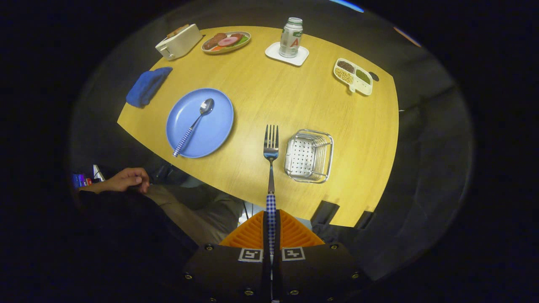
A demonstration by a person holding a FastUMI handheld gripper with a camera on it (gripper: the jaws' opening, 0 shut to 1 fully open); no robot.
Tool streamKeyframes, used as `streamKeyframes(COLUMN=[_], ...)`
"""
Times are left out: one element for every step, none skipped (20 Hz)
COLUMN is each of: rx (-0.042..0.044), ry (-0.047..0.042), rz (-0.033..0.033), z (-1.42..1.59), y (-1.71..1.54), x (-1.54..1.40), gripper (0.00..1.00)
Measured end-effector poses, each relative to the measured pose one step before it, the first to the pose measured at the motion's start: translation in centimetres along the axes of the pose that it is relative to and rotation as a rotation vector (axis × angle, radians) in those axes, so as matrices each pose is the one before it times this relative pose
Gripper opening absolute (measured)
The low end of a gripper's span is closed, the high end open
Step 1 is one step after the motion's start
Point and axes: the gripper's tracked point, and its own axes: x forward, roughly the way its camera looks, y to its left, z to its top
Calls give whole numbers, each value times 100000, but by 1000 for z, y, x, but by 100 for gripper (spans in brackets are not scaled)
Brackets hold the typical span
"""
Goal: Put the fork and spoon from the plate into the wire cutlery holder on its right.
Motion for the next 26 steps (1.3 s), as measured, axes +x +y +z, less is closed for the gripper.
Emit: streamKeyframes(rx=[-300, 357, -901, -1056, -782, -506, -1471, -1412, -1149, -908, -1556, -1706, -1828, -774, -569, -1334, -1418, -1655, -1278, -474, -445, -433, -892, -27, 599, 933], ry=[1847, 2575, 3168, 2254, 2229, 2076, 2164, 2828, 2400, 2054, 2967, 2135, 1952, 1994, 1476, 1902, 1739, 2101, 538, 260, 466, 1232, 1038, 291, 148, -380], rz=[181, -870, -1454, -903, 62, 589, 245, -400, -363, 38, -443, -843, -886, -690, -693, -413, -102, -390, -1200, -801, 88, 118, -449, -174, 326, 486], z=[-247, -339, -264, -47, 17, 325, 257, 202, 284, 377, 279, 175, 420, 361, 444, 276, 238, 43, 412, 418, 252, 8, 50, 161, 102, 90], y=[-921, -1073, -1045, -828, -471, -238, -174, -330, -270, -233, -261, -271, -338, -365, -153, -124, -27, 20, -80, -194, -8, -16, -90, -162, 61, 6], x=[102, 156, 526, 333, 394, 544, 491, 388, 558, 322, 219, 137, 317, 449, 207, 203, 208, 252, 250, 40, 88, 80, 15, 95, -7, 53], gripper=[2, 2, 2, 2, 2, 2, 2, 2, 2, 2, 2, 2, 2, 2, 2, 2, 2, 2, 2, 2, 2, 2, 2, 2, 5, 5])
